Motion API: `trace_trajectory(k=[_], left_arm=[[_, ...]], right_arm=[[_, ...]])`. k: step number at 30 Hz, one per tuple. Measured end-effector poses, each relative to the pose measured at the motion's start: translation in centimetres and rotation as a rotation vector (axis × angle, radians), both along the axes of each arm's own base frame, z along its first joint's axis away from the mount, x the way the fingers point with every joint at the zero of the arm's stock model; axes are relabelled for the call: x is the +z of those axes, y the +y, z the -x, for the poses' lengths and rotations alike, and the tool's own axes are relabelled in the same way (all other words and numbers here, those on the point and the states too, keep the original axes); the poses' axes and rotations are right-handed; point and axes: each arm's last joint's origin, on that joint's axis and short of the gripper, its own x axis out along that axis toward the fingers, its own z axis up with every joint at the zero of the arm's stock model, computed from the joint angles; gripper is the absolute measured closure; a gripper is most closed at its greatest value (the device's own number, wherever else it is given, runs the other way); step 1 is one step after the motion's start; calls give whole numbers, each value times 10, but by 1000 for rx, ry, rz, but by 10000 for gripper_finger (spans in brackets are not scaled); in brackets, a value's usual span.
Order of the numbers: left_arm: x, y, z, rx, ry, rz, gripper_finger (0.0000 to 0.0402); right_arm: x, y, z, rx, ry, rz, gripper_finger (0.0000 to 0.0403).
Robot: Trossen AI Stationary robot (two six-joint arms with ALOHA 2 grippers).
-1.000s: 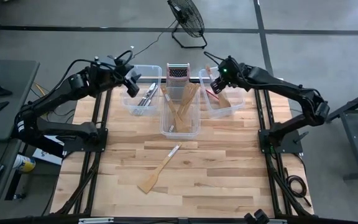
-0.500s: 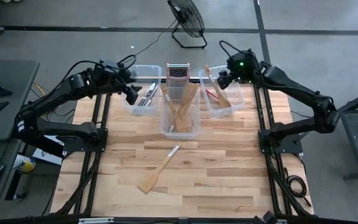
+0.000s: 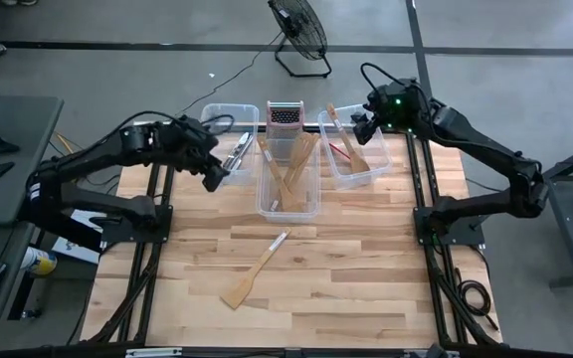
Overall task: Pick & Place Kitchen Items
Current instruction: Put the brown serving spoon into the middle transparent bin
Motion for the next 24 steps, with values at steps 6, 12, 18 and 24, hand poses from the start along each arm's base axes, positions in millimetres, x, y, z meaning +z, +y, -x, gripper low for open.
trace_trajectory(k=[6,12,18,24], left_arm=[[-9,-14,-17,-73,52,34,177],[-20,-27,-35,-140,109,55,177],[-24,-36,-42,-157,134,49,177],[-24,-37,-42,-137,134,42,177]], right_arm=[[-1,1,0,-10,-13,-28,176],[1,1,-1,-9,-41,-35,176],[1,1,-1,-9,-41,-37,176],[0,1,0,-18,-36,-34,176]])
